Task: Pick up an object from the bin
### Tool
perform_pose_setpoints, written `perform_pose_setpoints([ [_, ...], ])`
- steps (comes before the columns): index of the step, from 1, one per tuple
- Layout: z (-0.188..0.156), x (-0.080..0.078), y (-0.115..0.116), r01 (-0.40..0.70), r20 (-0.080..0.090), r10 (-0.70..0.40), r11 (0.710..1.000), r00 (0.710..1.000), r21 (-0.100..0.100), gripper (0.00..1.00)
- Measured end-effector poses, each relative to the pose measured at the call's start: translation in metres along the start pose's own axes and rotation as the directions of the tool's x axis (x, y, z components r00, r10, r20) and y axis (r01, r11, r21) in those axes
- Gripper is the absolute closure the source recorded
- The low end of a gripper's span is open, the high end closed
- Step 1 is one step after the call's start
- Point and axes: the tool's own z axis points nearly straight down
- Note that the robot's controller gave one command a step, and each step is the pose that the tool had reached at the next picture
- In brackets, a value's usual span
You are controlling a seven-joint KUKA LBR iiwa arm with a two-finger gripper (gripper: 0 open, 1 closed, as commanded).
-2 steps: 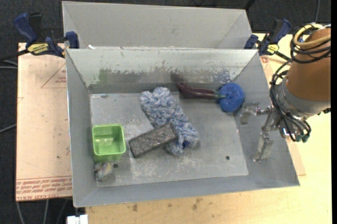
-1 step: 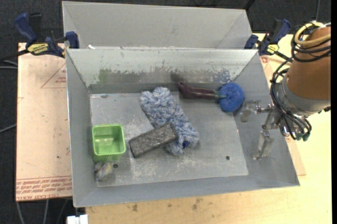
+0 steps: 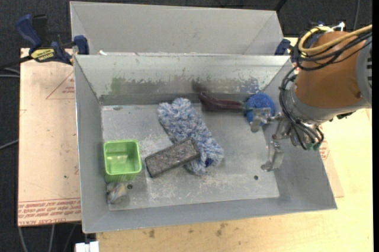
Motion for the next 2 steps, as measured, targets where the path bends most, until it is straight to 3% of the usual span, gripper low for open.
perform_pose_setpoints([
  [1, -0.002, -0.006, 0.015, 0.056, -0.02, -0.056, 0.998, 0.998, -0.006, 0.0],
  [2, -0.074, -0.023, 0.033, -0.022, -0.009, 0.022, 1.0, 1.0, -0.002, 0.0],
])
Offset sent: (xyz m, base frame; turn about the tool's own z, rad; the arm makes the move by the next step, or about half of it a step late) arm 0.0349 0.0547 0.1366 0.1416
